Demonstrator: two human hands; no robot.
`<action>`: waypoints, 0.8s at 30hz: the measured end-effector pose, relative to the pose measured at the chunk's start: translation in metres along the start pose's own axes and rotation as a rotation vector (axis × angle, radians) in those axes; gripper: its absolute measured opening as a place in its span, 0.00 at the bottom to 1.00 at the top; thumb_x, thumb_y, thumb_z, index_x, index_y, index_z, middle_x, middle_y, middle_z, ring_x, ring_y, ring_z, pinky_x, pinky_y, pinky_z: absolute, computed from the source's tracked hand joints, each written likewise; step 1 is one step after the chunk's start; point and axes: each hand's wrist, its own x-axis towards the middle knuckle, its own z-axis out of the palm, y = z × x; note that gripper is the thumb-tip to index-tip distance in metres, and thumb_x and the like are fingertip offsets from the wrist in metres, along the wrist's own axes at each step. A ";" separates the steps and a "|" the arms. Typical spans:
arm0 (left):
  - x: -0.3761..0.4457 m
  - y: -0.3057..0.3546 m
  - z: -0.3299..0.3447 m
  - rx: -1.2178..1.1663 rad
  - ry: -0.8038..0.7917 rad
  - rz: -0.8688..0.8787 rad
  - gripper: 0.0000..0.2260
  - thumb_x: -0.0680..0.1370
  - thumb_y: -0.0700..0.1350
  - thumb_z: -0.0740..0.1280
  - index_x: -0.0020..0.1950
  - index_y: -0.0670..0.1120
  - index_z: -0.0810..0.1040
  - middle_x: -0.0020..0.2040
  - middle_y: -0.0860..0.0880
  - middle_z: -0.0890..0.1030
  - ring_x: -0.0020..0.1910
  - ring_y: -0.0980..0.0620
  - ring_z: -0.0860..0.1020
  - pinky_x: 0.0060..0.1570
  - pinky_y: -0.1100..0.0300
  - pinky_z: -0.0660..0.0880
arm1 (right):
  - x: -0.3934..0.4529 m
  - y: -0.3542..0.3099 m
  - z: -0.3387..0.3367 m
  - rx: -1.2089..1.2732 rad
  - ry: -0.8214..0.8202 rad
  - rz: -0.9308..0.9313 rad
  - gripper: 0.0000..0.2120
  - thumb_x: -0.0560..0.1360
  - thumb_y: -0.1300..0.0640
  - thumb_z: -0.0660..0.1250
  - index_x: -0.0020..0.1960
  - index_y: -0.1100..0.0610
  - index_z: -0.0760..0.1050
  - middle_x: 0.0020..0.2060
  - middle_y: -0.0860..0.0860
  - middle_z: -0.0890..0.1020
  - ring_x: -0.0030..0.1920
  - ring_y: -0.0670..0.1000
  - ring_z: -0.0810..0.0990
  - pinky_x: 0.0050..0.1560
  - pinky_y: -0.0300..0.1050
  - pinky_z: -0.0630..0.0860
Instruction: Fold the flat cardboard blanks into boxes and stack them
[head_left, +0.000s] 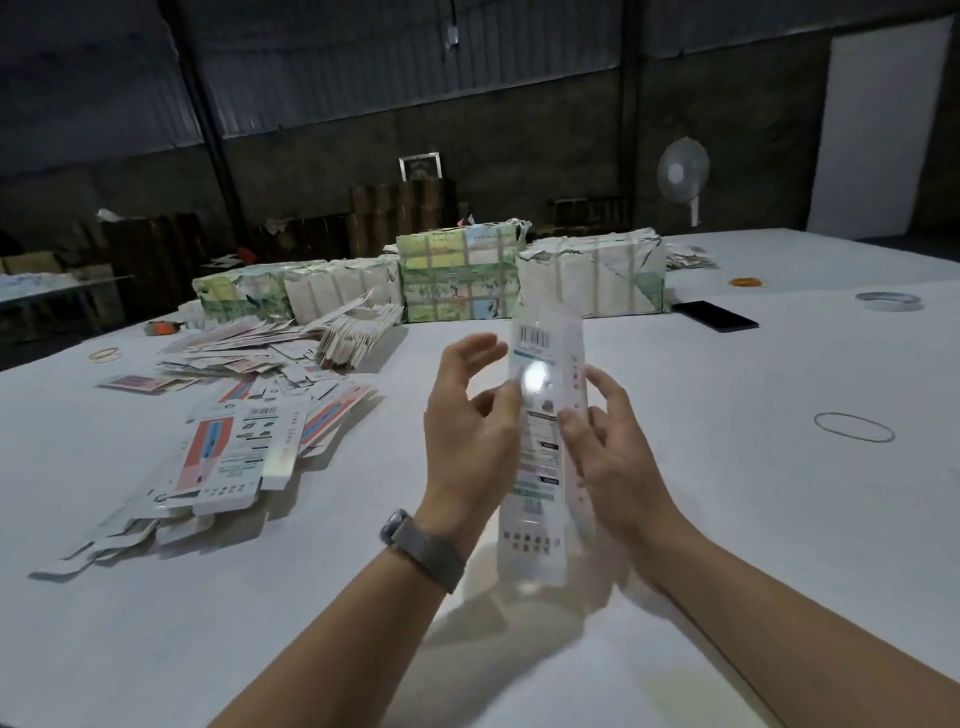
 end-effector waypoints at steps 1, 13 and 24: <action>0.000 -0.003 -0.001 -0.085 0.020 -0.103 0.14 0.81 0.38 0.66 0.64 0.52 0.72 0.61 0.56 0.79 0.47 0.55 0.85 0.38 0.61 0.82 | -0.001 0.000 0.002 0.001 0.003 0.001 0.19 0.82 0.50 0.62 0.69 0.33 0.62 0.50 0.48 0.85 0.47 0.51 0.86 0.49 0.57 0.84; -0.013 -0.022 0.010 -0.615 -0.211 -0.786 0.30 0.83 0.65 0.46 0.61 0.49 0.82 0.55 0.40 0.85 0.51 0.40 0.85 0.47 0.46 0.84 | 0.000 0.005 -0.001 -0.192 0.061 0.010 0.16 0.81 0.52 0.64 0.67 0.40 0.70 0.36 0.40 0.82 0.40 0.43 0.84 0.38 0.39 0.81; -0.013 -0.031 0.014 -0.587 -0.305 -0.703 0.30 0.85 0.61 0.47 0.49 0.52 0.88 0.45 0.43 0.87 0.38 0.46 0.86 0.32 0.57 0.81 | 0.001 0.008 0.002 -0.099 0.115 0.016 0.10 0.80 0.52 0.66 0.57 0.40 0.69 0.42 0.41 0.83 0.42 0.40 0.83 0.40 0.38 0.81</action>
